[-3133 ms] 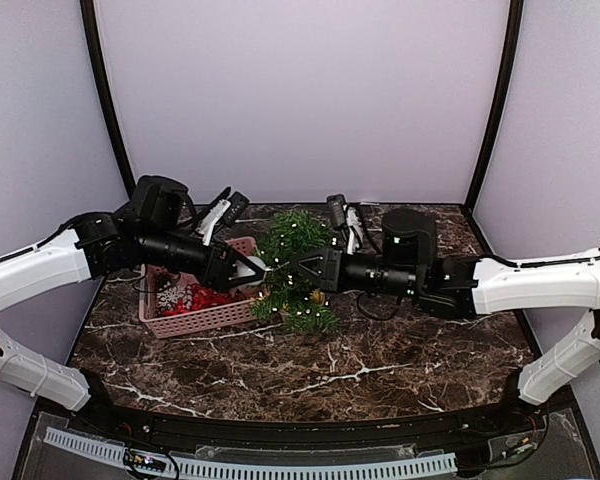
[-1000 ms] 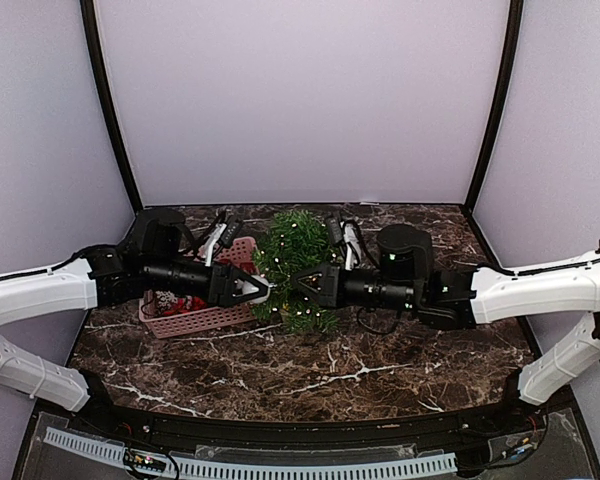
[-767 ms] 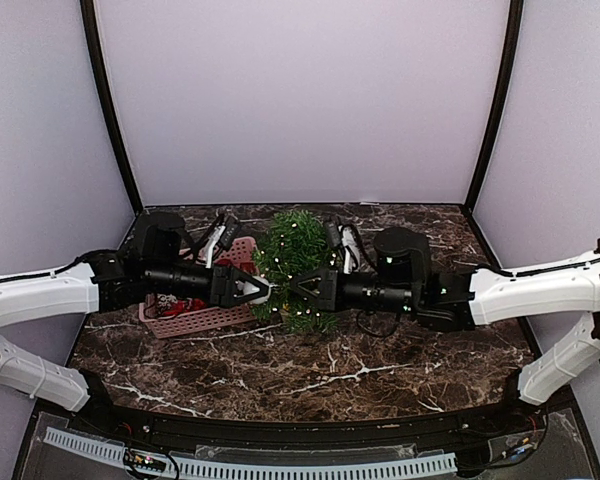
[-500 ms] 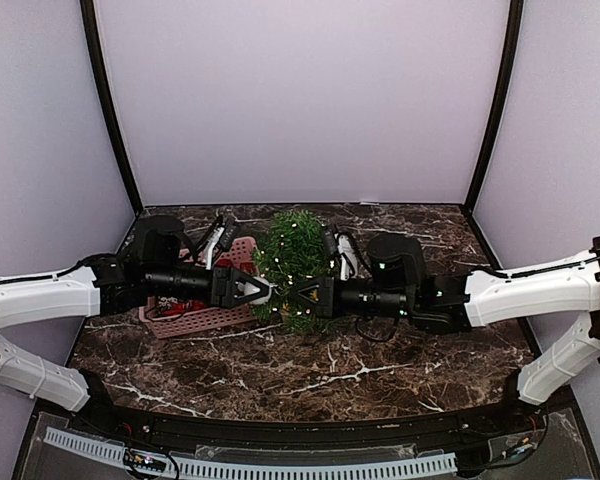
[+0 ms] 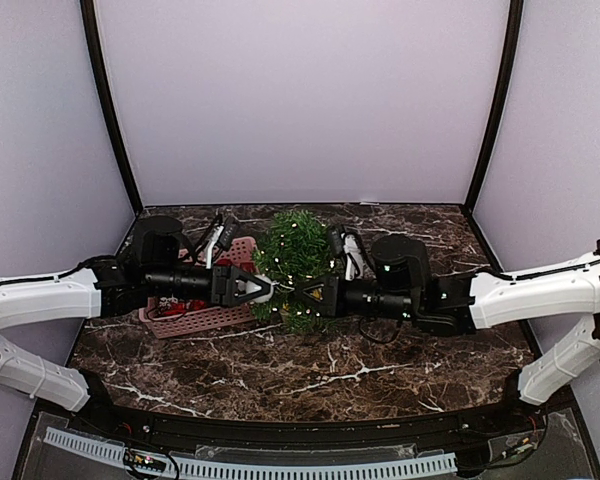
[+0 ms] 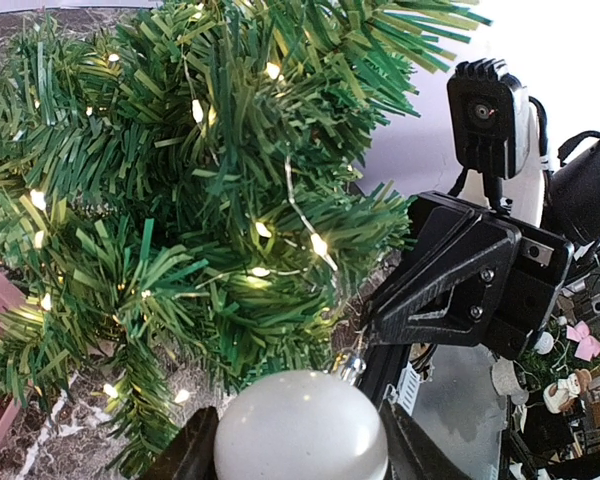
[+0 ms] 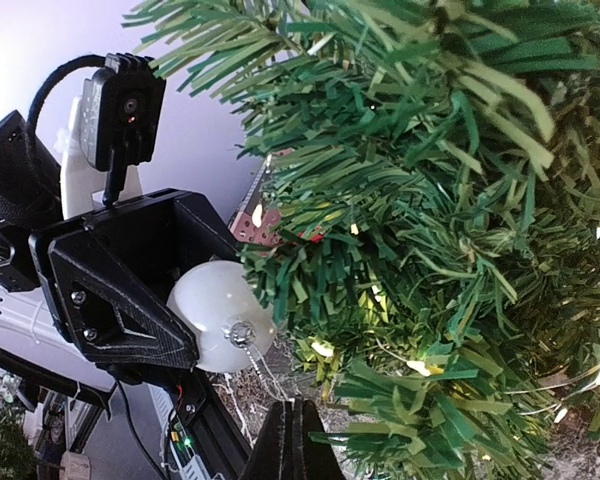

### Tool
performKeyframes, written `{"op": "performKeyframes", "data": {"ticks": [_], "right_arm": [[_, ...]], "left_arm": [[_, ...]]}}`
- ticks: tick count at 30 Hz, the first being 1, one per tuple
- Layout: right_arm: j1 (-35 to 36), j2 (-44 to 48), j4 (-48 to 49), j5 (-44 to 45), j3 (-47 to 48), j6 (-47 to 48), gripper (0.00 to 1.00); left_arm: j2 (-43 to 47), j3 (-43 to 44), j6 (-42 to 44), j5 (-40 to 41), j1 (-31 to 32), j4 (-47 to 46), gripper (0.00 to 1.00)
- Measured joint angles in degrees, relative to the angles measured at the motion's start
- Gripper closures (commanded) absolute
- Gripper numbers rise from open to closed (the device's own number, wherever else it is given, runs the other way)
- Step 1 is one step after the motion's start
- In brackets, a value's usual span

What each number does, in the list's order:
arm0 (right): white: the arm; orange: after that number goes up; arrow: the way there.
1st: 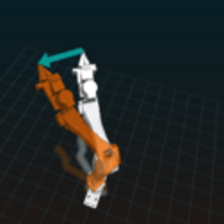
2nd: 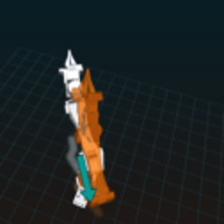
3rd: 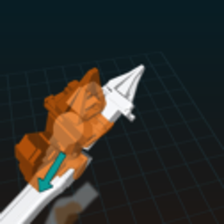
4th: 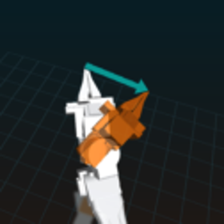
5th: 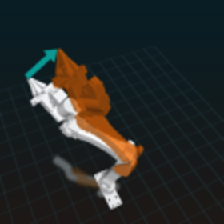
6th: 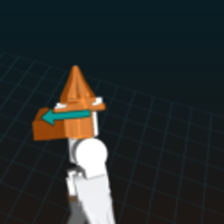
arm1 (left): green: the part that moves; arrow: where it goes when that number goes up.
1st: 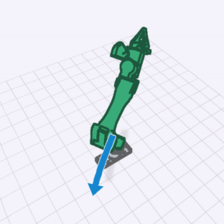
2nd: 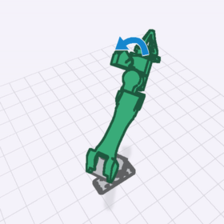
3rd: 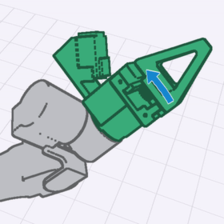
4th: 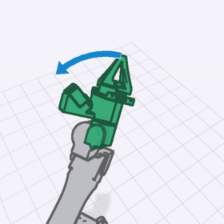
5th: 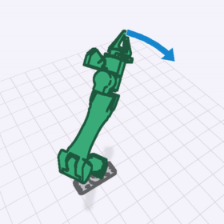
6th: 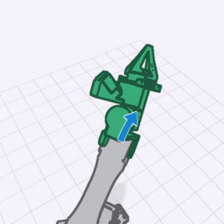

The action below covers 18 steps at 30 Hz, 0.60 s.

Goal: Decorate the small christmas tree
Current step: Hang the ornament ball on the branch.

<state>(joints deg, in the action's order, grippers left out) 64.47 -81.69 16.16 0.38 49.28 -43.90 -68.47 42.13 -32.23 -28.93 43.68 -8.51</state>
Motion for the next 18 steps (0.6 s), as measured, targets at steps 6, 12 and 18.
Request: {"op": "performKeyframes", "data": {"ticks": [6,12,18], "right_arm": [[0.0,1.8,0.0,1.4,-1.0,-0.2,1.0],[0.0,1.8,0.1,2.1,-1.0,-0.4,1.0],[0.0,1.7,0.1,2.1,-1.0,-1.0,1.0]], "left_arm": [[-0.6,0.0,-0.3,-0.4,0.0,-1.3,0.62],[-1.9,0.0,-0.6,-0.6,0.0,-2.2,0.62],[-2.3,-0.4,-0.9,-0.6,0.0,-2.2,0.63]]}}
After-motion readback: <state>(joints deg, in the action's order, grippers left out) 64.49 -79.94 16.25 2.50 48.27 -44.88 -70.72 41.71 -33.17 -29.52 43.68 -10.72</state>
